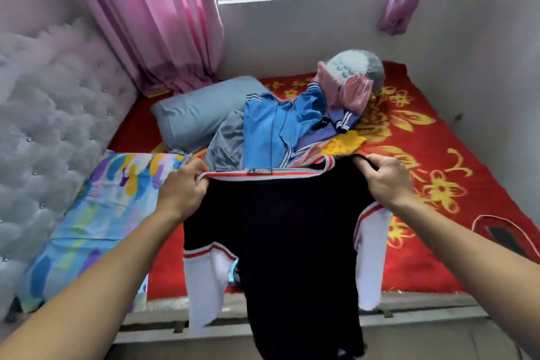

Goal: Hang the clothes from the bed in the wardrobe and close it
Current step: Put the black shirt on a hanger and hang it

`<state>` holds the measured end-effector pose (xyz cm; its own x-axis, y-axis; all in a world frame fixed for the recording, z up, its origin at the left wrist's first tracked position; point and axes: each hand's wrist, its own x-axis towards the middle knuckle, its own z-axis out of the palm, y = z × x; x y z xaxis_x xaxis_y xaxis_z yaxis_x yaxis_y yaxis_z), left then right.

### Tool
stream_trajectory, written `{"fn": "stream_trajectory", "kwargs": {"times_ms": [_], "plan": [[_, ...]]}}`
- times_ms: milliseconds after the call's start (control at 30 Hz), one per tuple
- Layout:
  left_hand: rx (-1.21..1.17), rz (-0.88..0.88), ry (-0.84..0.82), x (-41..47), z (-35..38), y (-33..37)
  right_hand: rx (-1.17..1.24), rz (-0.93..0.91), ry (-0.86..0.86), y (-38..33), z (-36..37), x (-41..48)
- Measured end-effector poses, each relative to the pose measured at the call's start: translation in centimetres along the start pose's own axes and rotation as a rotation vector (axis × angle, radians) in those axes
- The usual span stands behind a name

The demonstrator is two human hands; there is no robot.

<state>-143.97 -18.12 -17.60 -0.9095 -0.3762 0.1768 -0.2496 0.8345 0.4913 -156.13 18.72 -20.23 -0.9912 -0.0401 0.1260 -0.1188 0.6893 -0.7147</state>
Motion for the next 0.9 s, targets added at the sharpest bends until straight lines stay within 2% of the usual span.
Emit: {"fn": "stream_trajectory", "kwargs": {"times_ms": [133,233,333,500,633,700,800,900], "plan": [[0.134,-0.052,-0.3,3.3,7.4,-1.5,-0.201,0.15,-0.196,6.7,5.1,3.7],[0.204,-0.151,-0.439,5.6,13.8,-2.6,-0.239,0.252,-0.398,11.9,9.8,7.0],[0.185,-0.292,-0.482,8.1,19.9,-3.7,-0.214,0.347,-0.514,16.5,14.3,10.0],[0.142,-0.408,-0.41,11.8,27.7,-3.7,-0.178,0.483,-0.619,21.9,19.7,13.9],[0.143,-0.466,-0.344,13.3,32.6,-5.1,-0.236,0.608,-0.553,26.8,21.5,15.4],[0.14,-0.495,-0.365,13.8,34.8,-6.1,-0.268,0.716,-0.436,29.5,21.8,15.7],[0.163,-0.491,-0.364,14.8,38.0,-7.3,-0.297,0.972,-0.244,34.4,22.3,15.6],[0.186,-0.497,-0.328,16.0,41.3,-8.5,-0.225,1.126,-0.119,38.3,23.5,15.4]]}}
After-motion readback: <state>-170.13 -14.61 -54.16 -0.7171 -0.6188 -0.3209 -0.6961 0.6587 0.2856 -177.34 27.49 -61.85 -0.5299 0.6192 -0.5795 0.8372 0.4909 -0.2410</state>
